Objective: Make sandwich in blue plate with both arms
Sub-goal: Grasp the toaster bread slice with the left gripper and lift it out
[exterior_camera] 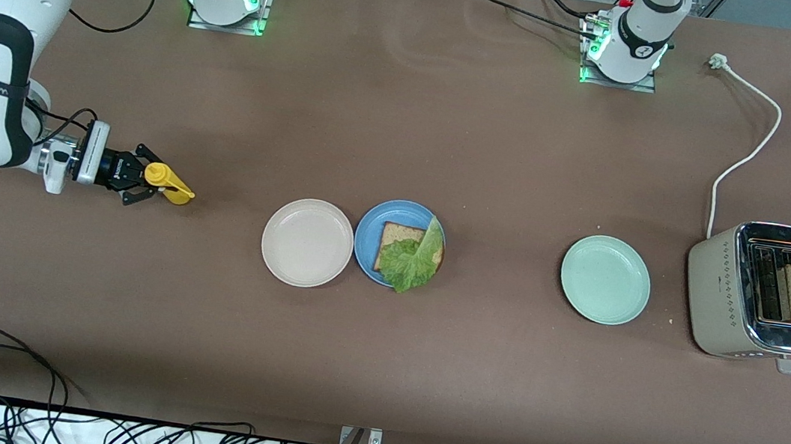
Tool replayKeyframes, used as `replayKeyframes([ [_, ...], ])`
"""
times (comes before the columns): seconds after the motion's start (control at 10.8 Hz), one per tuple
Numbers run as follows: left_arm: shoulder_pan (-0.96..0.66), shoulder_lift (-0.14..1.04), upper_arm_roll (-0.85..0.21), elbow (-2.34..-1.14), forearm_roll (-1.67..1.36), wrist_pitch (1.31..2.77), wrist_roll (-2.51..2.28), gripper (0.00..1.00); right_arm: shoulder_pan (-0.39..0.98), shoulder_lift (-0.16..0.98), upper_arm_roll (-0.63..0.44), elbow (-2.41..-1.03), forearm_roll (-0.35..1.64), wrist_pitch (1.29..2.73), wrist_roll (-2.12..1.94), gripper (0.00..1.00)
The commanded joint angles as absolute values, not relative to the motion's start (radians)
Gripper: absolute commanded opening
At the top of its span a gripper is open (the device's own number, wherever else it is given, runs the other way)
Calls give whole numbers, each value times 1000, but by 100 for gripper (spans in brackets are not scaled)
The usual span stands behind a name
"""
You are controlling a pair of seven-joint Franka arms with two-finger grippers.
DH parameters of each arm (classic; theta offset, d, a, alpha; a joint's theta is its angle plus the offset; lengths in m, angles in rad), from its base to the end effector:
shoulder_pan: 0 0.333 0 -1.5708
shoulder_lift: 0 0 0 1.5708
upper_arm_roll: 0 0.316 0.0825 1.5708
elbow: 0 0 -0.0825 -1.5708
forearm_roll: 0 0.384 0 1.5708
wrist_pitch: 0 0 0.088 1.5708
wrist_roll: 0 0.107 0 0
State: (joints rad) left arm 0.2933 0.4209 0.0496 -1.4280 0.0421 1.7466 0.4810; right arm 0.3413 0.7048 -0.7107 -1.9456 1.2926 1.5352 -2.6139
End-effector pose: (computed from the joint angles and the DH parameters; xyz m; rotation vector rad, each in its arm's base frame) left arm 0.6342 0.2249 0.4466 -3.1117 0.2352 0.1842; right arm 0.5503 -0.0914 0.1717 -1.5884 -1.5934 -0.8425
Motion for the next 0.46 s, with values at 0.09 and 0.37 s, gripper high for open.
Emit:
replayKeyframes([
  [0.09, 287, 322, 51, -1417, 6, 1689, 572, 0, 331, 811, -727, -1885, 1377, 1442, -2687, 0],
  [0.37, 233, 246, 55, -1417, -66, 1626, 571, 0, 333, 830, -727, -1882, 1396, 1445, -2689, 0],
])
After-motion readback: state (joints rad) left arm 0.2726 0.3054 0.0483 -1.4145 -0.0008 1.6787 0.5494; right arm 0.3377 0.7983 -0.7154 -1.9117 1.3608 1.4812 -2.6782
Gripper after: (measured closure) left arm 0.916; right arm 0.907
